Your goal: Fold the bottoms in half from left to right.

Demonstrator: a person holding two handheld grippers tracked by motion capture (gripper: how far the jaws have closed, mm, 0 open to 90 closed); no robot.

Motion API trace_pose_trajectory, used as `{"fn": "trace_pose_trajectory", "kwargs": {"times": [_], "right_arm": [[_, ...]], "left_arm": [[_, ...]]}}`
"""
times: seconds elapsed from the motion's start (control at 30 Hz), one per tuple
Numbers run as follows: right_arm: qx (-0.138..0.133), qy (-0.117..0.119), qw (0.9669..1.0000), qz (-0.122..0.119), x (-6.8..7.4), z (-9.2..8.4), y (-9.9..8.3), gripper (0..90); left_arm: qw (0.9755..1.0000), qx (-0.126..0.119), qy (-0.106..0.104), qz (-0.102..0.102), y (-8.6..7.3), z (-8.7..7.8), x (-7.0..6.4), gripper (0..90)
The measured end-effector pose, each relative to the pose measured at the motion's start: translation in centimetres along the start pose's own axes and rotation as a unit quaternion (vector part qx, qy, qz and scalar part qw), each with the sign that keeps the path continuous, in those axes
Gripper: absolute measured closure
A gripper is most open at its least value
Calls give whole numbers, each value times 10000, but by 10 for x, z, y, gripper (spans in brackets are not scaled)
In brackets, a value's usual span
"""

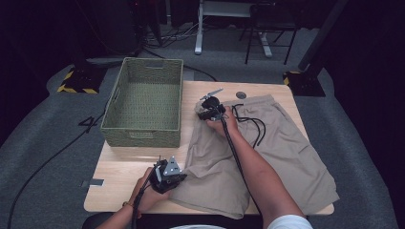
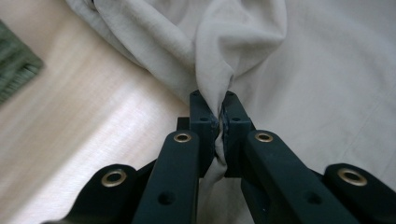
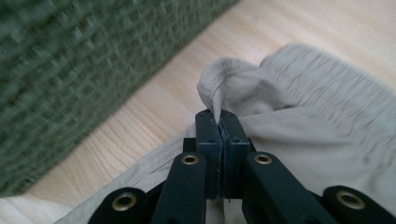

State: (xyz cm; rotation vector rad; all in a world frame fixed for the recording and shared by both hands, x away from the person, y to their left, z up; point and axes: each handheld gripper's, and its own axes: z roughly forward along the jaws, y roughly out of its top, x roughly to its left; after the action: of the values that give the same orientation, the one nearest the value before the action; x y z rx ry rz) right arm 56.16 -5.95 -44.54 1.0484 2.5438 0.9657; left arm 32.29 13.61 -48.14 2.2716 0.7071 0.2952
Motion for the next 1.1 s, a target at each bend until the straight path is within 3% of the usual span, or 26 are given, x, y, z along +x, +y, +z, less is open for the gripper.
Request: {"fn": "trace_pose_trajectory", "kwargs": {"times": [0.3, 0.5, 0.6, 0.87, 1.1], "right_arm": [[-287, 146, 9995, -12, 6, -14, 19, 892], [-416, 227, 9988, -79, 10, -25, 31, 892], [-519, 207, 9983, -158, 9, -39, 34, 892], [-869, -17, 9962, 10, -26, -106, 24, 891], [-866, -435, 9949, 266, -71, -151, -17, 890]], "left_arm": [[9988, -414, 46, 276, 25, -16, -9, 866], [9952, -833, 4, 518, 51, -25, -18, 866], [9928, -1003, -74, 650, 66, -25, -24, 867], [9826, -1255, -141, 1364, 117, -12, -55, 866], [9794, -932, -387, 1748, 149, 29, -81, 866]]}}
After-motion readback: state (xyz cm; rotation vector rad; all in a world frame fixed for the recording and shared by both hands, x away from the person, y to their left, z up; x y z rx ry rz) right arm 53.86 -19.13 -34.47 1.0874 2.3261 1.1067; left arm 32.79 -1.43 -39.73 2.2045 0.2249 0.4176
